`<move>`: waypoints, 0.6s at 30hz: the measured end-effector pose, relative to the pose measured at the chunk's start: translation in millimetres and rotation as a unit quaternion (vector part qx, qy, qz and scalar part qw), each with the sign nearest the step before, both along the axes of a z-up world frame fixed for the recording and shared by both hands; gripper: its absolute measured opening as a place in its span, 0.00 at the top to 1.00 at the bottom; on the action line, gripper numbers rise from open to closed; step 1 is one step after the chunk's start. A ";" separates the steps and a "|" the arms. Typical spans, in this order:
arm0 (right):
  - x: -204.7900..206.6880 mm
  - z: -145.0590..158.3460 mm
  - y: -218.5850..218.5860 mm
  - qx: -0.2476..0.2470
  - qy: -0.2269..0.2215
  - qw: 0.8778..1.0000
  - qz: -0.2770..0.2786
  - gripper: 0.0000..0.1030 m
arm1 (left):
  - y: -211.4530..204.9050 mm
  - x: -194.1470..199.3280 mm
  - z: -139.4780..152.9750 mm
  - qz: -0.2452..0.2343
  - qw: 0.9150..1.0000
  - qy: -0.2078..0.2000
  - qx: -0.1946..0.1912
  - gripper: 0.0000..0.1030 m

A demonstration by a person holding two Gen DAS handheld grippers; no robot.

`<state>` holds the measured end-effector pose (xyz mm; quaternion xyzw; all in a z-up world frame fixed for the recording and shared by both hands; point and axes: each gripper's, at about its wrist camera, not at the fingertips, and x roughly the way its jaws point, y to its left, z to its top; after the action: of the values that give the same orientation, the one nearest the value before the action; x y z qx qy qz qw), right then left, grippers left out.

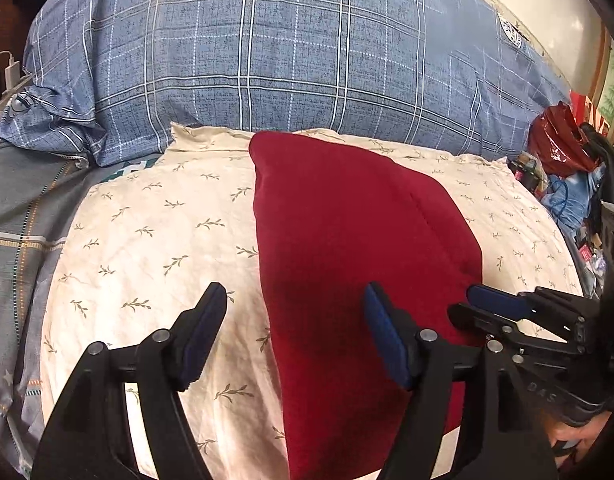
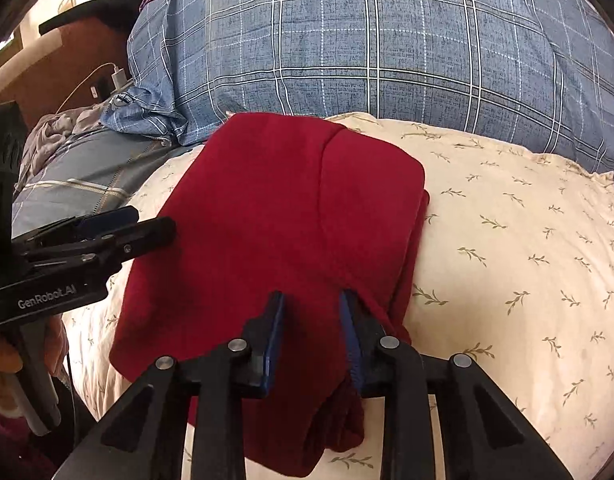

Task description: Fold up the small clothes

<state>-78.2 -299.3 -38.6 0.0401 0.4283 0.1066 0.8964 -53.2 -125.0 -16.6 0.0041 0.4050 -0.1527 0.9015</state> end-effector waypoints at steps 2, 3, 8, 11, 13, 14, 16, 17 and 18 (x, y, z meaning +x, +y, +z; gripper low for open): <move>-6.6 7.5 -2.7 0.021 -0.006 1.000 -0.003 0.69 | 1.2 -2.2 2.2 0.004 1.000 -0.005 -0.003 0.27; -8.5 12.2 -2.9 0.031 -0.008 0.999 -0.006 0.64 | 1.7 -2.9 3.2 0.006 1.000 -0.006 -0.004 0.27; -19.4 29.6 -7.9 0.057 -0.024 0.998 -0.027 0.47 | 3.2 -6.0 8.8 0.016 1.000 -0.013 -0.008 0.27; -19.7 31.5 -7.3 0.046 -0.024 0.998 -0.036 0.47 | 3.3 -7.7 10.1 0.018 1.000 -0.015 -0.011 0.27; -19.3 32.2 -7.2 0.045 -0.025 0.998 -0.040 0.47 | 2.3 -8.7 9.8 0.017 1.000 -0.014 -0.011 0.27; -19.7 32.6 -8.0 0.045 -0.024 0.998 -0.040 0.47 | 2.2 -9.2 9.5 0.017 1.000 -0.014 -0.011 0.27; -20.3 34.1 -9.3 0.045 -0.026 0.998 -0.042 0.47 | 2.1 -10.0 8.5 0.017 1.000 -0.013 -0.010 0.27; -20.8 34.2 -9.9 0.045 -0.027 0.998 -0.043 0.47 | 2.0 -10.3 8.0 0.017 1.000 -0.013 -0.010 0.27; -20.4 33.8 -10.3 0.045 -0.026 0.998 -0.045 0.47 | 2.0 -10.4 7.6 0.017 1.000 -0.012 -0.010 0.27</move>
<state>-98.6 -309.6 -4.8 0.0970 0.3971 0.0864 0.9086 -63.6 -123.0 -9.0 -0.0099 0.3924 -0.1410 0.9089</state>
